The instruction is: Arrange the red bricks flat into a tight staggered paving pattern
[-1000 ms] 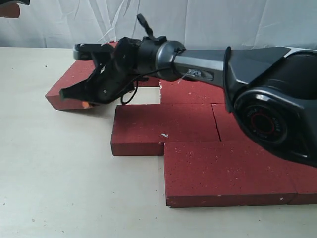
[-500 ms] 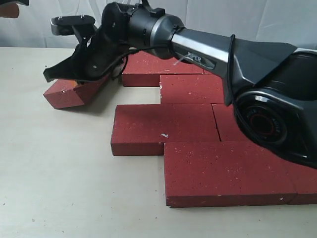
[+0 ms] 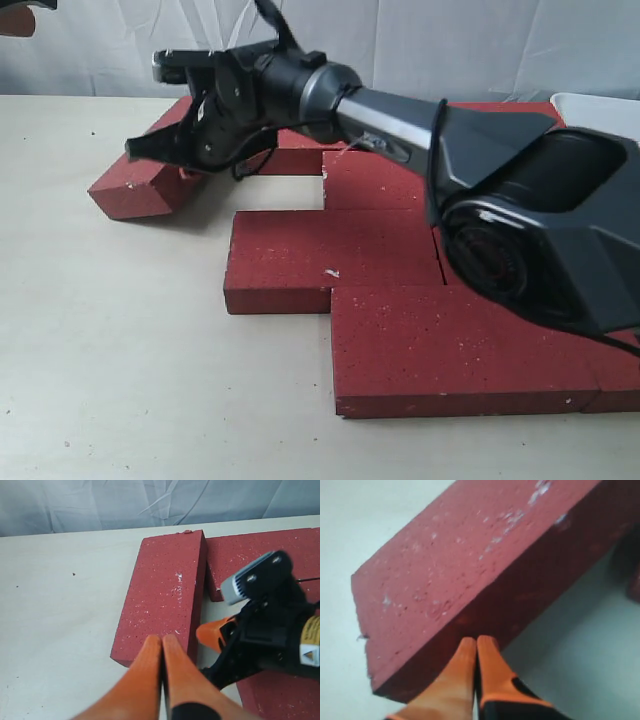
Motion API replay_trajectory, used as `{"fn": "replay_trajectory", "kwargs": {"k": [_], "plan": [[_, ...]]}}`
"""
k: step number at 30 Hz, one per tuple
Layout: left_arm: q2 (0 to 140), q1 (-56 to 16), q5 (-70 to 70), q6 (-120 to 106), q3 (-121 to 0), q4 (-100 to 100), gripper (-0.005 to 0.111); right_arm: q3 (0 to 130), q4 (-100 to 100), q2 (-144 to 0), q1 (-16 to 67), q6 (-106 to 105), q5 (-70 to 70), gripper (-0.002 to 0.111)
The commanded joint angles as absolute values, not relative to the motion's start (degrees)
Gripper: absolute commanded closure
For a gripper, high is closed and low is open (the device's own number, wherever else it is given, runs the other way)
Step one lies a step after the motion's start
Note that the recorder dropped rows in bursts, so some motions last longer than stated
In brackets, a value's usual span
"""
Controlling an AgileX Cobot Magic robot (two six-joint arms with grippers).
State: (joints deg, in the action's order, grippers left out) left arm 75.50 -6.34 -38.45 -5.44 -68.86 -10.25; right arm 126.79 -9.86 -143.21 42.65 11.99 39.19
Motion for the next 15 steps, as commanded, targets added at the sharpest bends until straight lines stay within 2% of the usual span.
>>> {"fn": "replay_trajectory", "kwargs": {"k": [1,9,15], "plan": [[75.16,-6.24,-37.62,-5.00,-69.15,-10.01,0.107,127.06,-14.87,-145.46,45.96,10.72,35.35,0.109],[75.16,-6.24,-37.62,-5.00,-69.15,-9.76,0.107,127.06,-14.48,-143.42,48.73,5.58,37.43,0.109],[75.16,-6.24,-37.62,-4.91,-69.15,-9.07,0.107,127.06,-11.48,-141.74,48.63,5.58,29.42,0.109]]}}
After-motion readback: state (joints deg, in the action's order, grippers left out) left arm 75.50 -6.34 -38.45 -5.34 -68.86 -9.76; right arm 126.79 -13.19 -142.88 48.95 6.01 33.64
